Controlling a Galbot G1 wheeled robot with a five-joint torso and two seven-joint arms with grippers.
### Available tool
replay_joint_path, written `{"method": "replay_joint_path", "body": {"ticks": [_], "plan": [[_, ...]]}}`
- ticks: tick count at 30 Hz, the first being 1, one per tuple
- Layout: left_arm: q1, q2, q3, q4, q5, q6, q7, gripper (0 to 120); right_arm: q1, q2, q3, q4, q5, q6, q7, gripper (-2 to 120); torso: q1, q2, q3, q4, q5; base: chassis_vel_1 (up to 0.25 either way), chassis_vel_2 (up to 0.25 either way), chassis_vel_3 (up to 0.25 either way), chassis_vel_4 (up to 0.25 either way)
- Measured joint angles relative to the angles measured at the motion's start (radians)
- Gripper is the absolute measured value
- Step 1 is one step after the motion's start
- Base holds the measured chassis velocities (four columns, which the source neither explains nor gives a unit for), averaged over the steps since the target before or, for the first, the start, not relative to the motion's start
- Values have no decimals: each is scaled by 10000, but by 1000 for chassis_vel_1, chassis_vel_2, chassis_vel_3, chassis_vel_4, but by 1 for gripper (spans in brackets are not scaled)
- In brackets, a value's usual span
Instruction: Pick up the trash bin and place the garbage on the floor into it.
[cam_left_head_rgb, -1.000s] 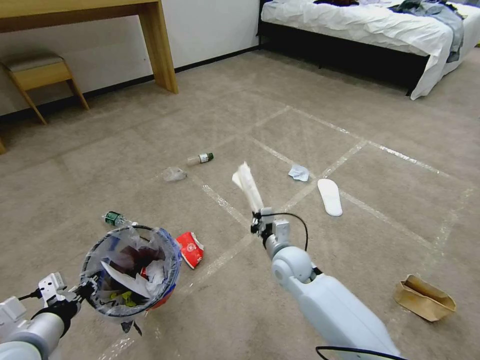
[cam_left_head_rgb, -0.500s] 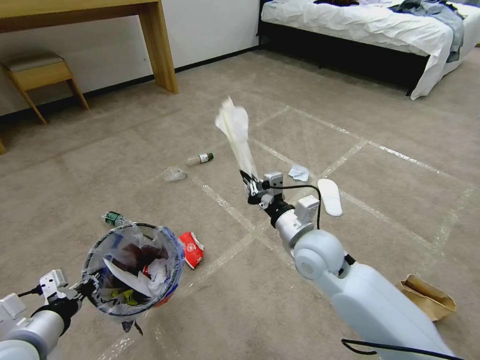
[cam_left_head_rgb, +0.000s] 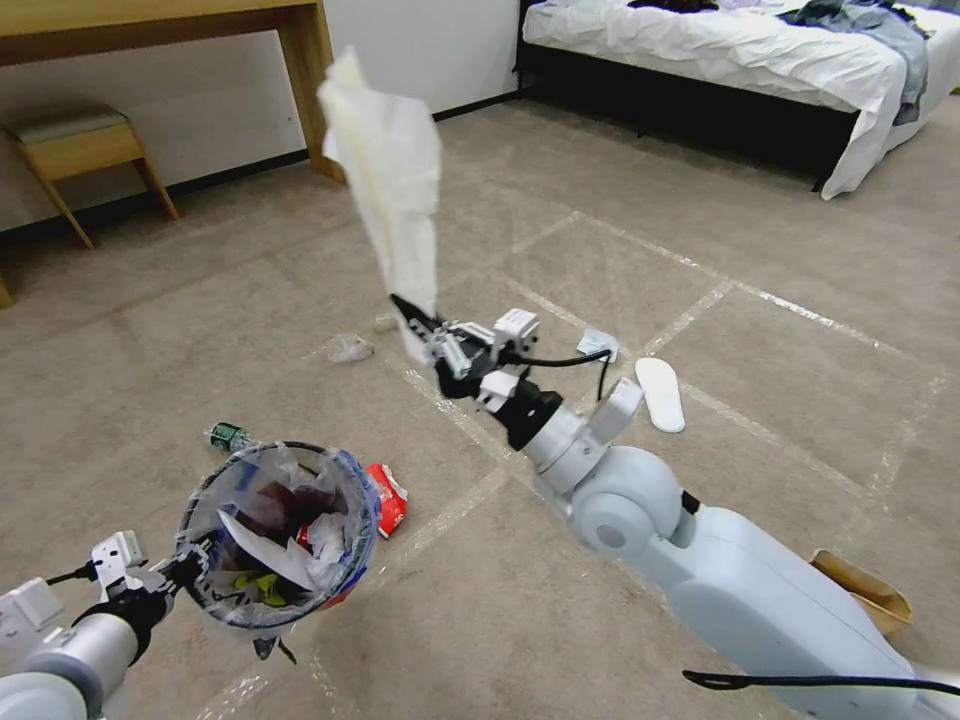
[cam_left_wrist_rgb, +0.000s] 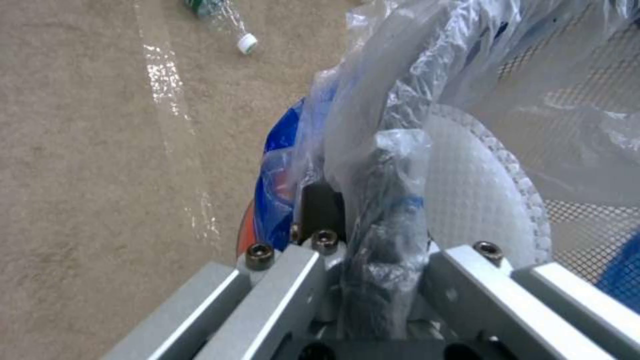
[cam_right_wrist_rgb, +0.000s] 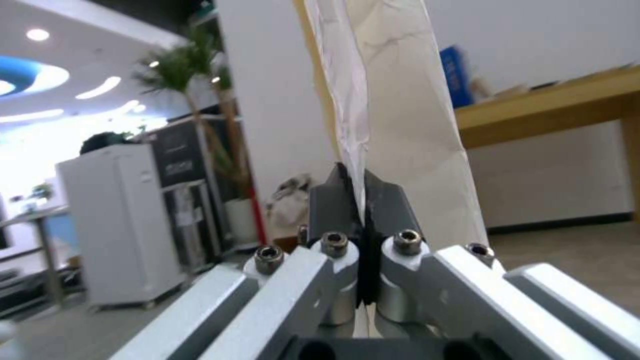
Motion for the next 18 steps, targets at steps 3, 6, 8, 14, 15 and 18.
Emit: {"method": "replay_joint_path", "body": {"ticks": [3, 6, 8, 14, 15, 18], "plan": [[-16, -1, 24, -1, -3, 9, -6, 1, 263, 157, -582, -97, 4, 28, -5, 0, 0, 0, 0, 1, 0, 0, 0, 0, 0], [-25, 29, 13, 0, -32, 11, -9, 1, 513, 320, -1229, -148, 142, -31, 132, 0, 0, 0, 0, 1, 0, 0, 0, 0, 0], [-28, 74, -21, 0, -64, 12, -10, 1, 666, 385, -1668, -160, 304, -180, 320, 0, 0, 0, 0, 1, -1, 0, 0, 0, 0], [-62, 128, -67, 27, -121, 13, -20, 1, 834, 453, -2388, -162, 525, -471, 727, 0, 0, 0, 0, 1, -1, 0, 0, 0, 0], [-70, 132, -69, 33, -127, 13, -21, 1, 849, 459, -2493, -163, 541, -511, 785, 0, 0, 0, -1, 1, -1, 0, 0, 0, 0], [-89, 137, -70, 52, -133, 12, -25, 1, 899, 473, -2830, -182, 556, -584, 923, 0, 0, 0, -1, 1, 0, 0, 0, 0, 0]]}}
